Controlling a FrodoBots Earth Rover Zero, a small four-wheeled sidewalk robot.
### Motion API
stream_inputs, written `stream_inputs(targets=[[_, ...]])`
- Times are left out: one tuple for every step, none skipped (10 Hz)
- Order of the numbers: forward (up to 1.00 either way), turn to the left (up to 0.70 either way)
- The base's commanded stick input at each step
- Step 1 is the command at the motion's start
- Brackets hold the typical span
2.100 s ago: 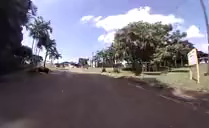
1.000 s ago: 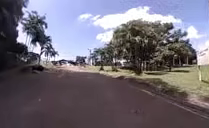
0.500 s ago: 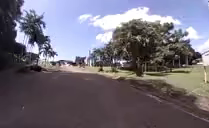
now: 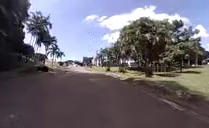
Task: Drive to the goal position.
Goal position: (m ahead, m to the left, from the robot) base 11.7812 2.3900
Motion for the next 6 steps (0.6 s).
stream_inputs(targets=[[0.7,0.0],[0.7,0.0],[0.7,0.0],[0.7,0.0],[0.7,0.0],[0.7,0.0]])
